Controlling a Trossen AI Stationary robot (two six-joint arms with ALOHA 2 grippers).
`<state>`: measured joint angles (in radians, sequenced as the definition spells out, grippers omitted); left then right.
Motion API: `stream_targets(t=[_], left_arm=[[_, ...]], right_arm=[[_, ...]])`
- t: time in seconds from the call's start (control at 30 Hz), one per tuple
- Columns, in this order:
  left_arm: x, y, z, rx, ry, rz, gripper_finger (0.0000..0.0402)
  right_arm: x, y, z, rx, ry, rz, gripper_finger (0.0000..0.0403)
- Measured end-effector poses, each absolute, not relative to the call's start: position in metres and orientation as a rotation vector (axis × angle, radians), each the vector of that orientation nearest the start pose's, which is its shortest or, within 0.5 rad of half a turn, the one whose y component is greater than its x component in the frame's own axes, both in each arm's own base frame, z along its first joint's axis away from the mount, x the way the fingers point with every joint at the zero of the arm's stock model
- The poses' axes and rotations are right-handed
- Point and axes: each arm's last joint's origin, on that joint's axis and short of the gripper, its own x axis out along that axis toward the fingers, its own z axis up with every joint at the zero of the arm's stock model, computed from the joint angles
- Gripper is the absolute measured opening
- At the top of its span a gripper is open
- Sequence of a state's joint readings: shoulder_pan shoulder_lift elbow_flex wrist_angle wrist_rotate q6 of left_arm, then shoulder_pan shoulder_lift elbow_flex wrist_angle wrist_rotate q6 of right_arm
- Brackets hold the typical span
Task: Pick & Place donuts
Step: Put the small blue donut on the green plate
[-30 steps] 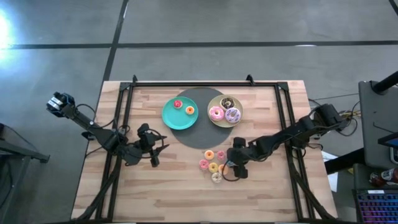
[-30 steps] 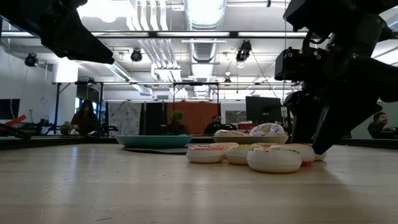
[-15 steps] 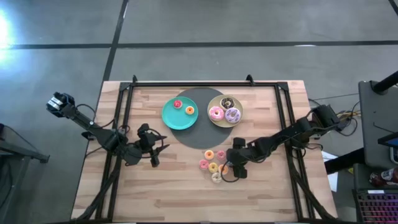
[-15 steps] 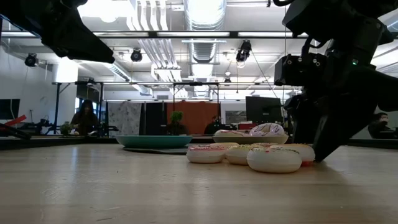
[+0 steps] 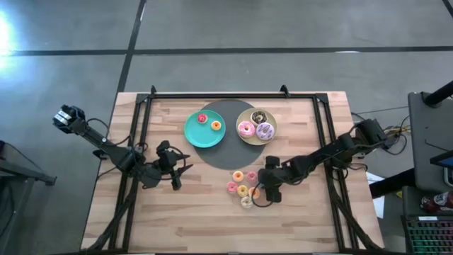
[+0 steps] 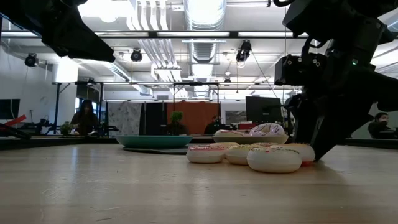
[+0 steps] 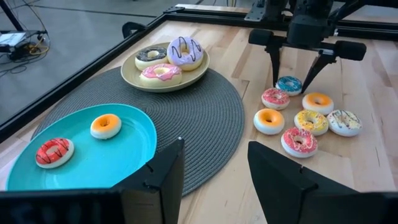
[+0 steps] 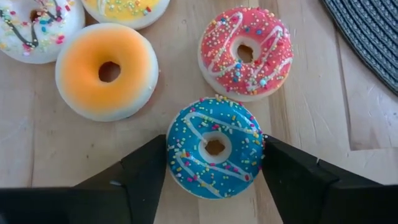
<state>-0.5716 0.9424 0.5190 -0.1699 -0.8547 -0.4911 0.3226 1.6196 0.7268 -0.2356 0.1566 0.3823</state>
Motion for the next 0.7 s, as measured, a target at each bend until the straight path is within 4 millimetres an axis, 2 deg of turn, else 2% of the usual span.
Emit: stream_targets(t=[0.4,0.7], left_arm=[[0.167,-0.082,0.223,-0.082,0.369,0.371,0.0151],[0.168,-0.082,0.223,-0.080,0.362,0.367,0.0151]], right_arm=[[0.261,0.082,0.146,0.051,1.047,-0.028,0.0224],[0.295,0.064,0.183,-0.064,0.935,0.003,0.0224]])
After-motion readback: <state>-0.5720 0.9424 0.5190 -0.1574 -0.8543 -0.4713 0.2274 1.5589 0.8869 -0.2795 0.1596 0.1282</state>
